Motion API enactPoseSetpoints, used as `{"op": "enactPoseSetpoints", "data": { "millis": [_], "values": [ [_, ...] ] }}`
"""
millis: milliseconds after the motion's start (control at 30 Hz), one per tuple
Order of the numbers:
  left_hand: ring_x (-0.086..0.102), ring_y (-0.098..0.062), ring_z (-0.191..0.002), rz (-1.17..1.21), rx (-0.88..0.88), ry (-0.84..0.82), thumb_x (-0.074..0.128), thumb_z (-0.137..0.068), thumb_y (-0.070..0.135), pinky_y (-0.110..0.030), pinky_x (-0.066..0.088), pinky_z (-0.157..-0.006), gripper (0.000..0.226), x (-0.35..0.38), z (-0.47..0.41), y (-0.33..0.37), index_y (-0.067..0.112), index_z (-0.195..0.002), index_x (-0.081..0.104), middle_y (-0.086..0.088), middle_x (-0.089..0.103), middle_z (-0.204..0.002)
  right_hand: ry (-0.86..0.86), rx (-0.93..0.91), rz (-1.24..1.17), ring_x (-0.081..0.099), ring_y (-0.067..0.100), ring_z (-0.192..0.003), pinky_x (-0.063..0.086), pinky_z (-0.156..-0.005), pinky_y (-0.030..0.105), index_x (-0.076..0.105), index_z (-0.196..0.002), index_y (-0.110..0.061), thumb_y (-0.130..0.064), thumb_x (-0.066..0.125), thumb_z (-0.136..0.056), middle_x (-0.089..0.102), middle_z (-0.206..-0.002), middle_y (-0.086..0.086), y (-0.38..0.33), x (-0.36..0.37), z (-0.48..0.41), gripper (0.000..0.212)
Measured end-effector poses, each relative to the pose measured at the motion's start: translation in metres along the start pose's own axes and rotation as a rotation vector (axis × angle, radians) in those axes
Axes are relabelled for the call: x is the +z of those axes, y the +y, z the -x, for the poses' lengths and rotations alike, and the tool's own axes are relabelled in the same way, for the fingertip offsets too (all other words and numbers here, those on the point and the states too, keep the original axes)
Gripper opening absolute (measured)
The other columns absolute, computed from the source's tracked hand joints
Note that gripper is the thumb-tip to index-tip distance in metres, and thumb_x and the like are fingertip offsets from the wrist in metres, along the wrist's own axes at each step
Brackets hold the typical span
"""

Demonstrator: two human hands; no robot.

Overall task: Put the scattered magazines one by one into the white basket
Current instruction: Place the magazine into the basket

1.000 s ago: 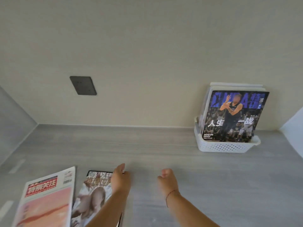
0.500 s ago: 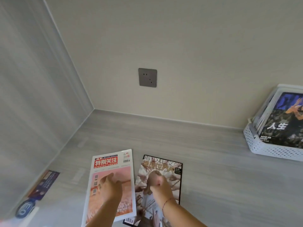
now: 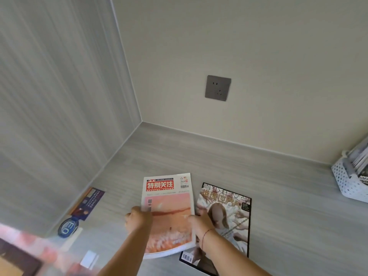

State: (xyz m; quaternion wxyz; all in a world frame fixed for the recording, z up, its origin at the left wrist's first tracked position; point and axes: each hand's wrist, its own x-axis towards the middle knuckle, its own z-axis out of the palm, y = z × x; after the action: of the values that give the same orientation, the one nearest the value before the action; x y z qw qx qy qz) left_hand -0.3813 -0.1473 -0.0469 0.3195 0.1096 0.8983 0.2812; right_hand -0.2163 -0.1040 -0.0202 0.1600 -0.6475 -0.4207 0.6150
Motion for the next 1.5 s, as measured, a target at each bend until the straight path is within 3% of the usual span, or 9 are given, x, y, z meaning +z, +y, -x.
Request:
{"op": "enactPoseSetpoints", "data": {
  "millis": [100, 233, 333, 500, 667, 967, 1233, 1367, 1500],
  "values": [
    [0.065, -0.034, -0.073, 0.118, -0.009, -0.125, 0.045, -0.082, 0.0, -0.04, 0.057, -0.07, 0.021, -0.001, -0.004, 0.004, 0.003, -0.087, 0.065, -0.017, 0.068, -0.079, -0.001, 0.027, 0.092, 0.063, 0.024, -0.092, 0.054, -0.076, 0.029, 0.054, -0.117, -0.011, -0.001, 0.05, -0.086, 0.066, -0.104, 0.01, 0.001, 0.001, -0.006, 0.033],
    [0.065, -0.032, -0.069, 0.173, -0.053, -0.207, 0.046, -0.084, 0.0, -0.034, 0.053, -0.065, 0.024, -0.003, -0.005, 0.012, 0.006, -0.072, 0.066, -0.016, 0.069, -0.073, -0.031, 0.039, 0.104, 0.058, 0.019, -0.079, 0.048, -0.058, 0.021, 0.054, -0.121, -0.016, 0.006, 0.052, -0.085, 0.063, -0.103, 0.009, 0.004, -0.016, -0.015, 0.042],
    [0.067, -0.029, -0.067, 0.207, 0.028, -0.277, 0.051, -0.088, 0.003, -0.031, 0.054, -0.06, 0.021, 0.0, 0.0, 0.023, 0.01, -0.075, 0.066, -0.012, 0.07, -0.071, 0.026, -0.009, 0.101, 0.062, 0.02, -0.089, 0.052, -0.069, 0.025, 0.055, -0.105, -0.007, 0.011, 0.059, -0.077, 0.063, -0.094, 0.006, 0.007, -0.041, -0.022, 0.034],
    [0.072, -0.024, -0.071, 0.327, 0.147, -0.437, 0.053, -0.087, 0.001, -0.026, 0.055, -0.052, 0.022, 0.02, 0.031, 0.06, 0.017, -0.089, 0.068, -0.009, 0.074, -0.081, 0.005, -0.077, 0.045, 0.063, 0.023, -0.093, 0.053, -0.069, 0.022, 0.058, -0.123, -0.003, 0.014, 0.056, -0.079, 0.065, -0.105, 0.011, 0.0, -0.096, -0.031, 0.047],
    [0.071, -0.025, -0.079, 0.355, 0.349, -0.521, 0.051, -0.088, -0.004, -0.038, 0.059, -0.075, 0.034, 0.062, 0.077, 0.119, 0.024, -0.085, 0.07, -0.004, 0.075, -0.088, 0.154, -0.201, -0.079, 0.06, 0.016, -0.074, 0.048, -0.06, 0.021, 0.063, -0.09, -0.014, -0.003, 0.057, -0.086, 0.065, -0.085, 0.005, -0.018, -0.175, -0.031, 0.014],
    [0.068, -0.011, -0.071, 0.344, 0.591, -0.657, 0.057, -0.087, 0.0, -0.024, 0.055, -0.067, 0.039, 0.179, 0.202, 0.223, 0.034, -0.074, 0.071, 0.007, 0.074, -0.081, 0.568, -0.367, 0.057, 0.028, 0.016, -0.051, 0.02, -0.051, 0.028, 0.042, -0.056, -0.011, -0.019, 0.063, -0.084, 0.032, -0.052, 0.001, -0.027, -0.379, -0.028, 0.036],
    [0.069, -0.01, -0.069, 0.292, 0.671, -0.689, 0.058, -0.085, 0.005, -0.022, 0.054, -0.061, 0.032, 0.293, 0.314, 0.296, 0.032, -0.074, 0.072, 0.007, 0.072, -0.08, 0.714, -0.367, -0.082, 0.057, 0.013, -0.053, 0.053, -0.056, 0.024, 0.066, -0.07, -0.013, -0.018, 0.069, -0.081, 0.061, -0.058, 0.0, -0.014, -0.547, -0.014, 0.013],
    [0.062, 0.0, -0.059, 0.299, 0.718, -0.62, 0.057, -0.083, 0.004, -0.01, 0.046, -0.045, 0.027, 0.336, 0.36, 0.327, 0.023, -0.091, 0.076, 0.012, 0.069, -0.073, 0.745, -0.376, -0.135, 0.058, 0.018, -0.057, 0.057, -0.065, 0.029, 0.068, -0.082, -0.002, -0.012, 0.067, -0.083, 0.062, -0.063, 0.007, -0.018, -0.609, -0.018, 0.01],
    [0.063, 0.0, -0.064, 0.32, 0.762, -0.597, 0.059, -0.085, 0.007, -0.01, 0.046, -0.048, 0.025, 0.364, 0.391, 0.348, 0.026, -0.092, 0.075, 0.013, 0.069, -0.078, 0.759, -0.419, -0.162, 0.057, 0.015, -0.057, 0.056, -0.058, 0.018, 0.068, -0.083, -0.004, -0.011, 0.065, -0.084, 0.062, -0.065, 0.007, -0.025, -0.654, -0.021, 0.008]
  ]
}}
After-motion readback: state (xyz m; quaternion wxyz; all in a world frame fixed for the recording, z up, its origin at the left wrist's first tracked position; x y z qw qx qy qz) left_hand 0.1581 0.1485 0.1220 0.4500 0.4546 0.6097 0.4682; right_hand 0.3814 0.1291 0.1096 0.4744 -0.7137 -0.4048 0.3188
